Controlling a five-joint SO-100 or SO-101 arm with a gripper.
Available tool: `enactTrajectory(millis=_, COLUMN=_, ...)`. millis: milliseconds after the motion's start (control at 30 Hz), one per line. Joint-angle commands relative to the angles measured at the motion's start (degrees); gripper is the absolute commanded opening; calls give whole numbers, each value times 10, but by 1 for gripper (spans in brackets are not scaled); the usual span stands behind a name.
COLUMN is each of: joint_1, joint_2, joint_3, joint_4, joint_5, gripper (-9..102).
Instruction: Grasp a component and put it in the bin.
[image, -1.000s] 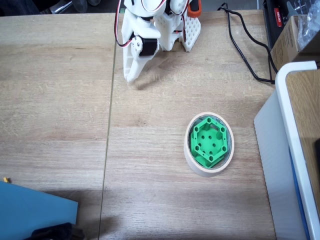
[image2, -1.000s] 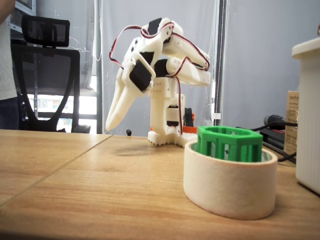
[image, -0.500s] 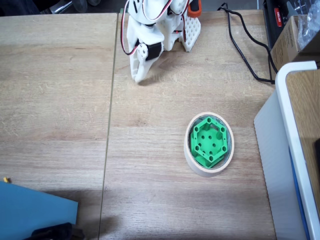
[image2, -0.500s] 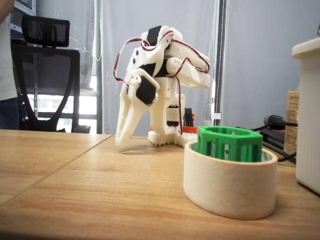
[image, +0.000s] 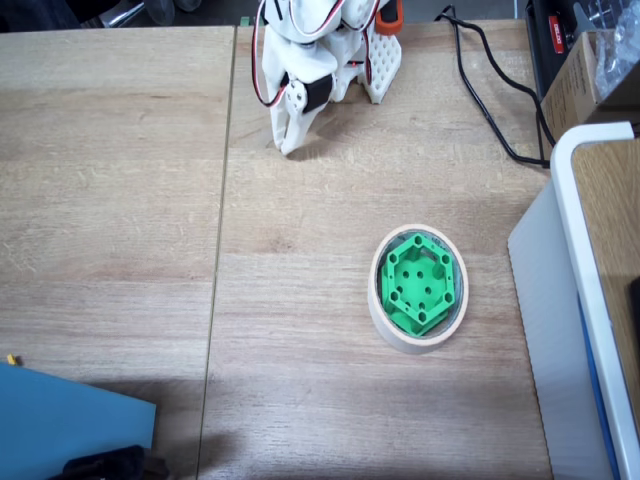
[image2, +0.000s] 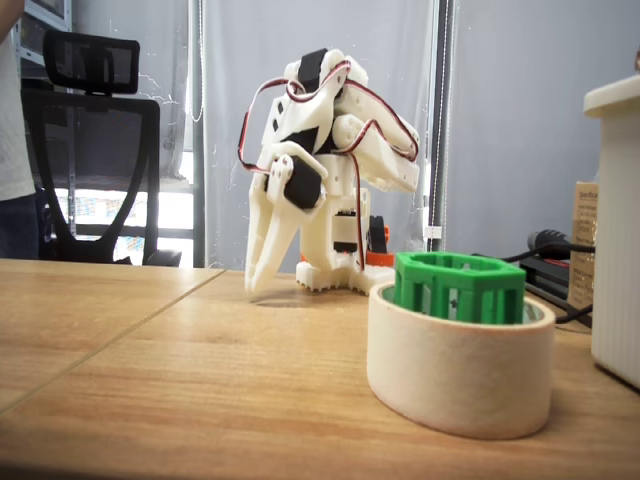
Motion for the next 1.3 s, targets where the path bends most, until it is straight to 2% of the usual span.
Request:
enactTrajectory(millis=0, joint_1=2, joint_2=5, joint_3=-4, joint_4=25, joint_5=1, gripper=0)
enactTrajectory(millis=400, joint_1=2, joint_2=7, joint_3=59, joint_4=18, joint_5=1, gripper=0)
enactTrajectory(millis=1267, joint_1=-5, joint_2=7, joint_3=54, joint_4=18, joint_5=1, gripper=0)
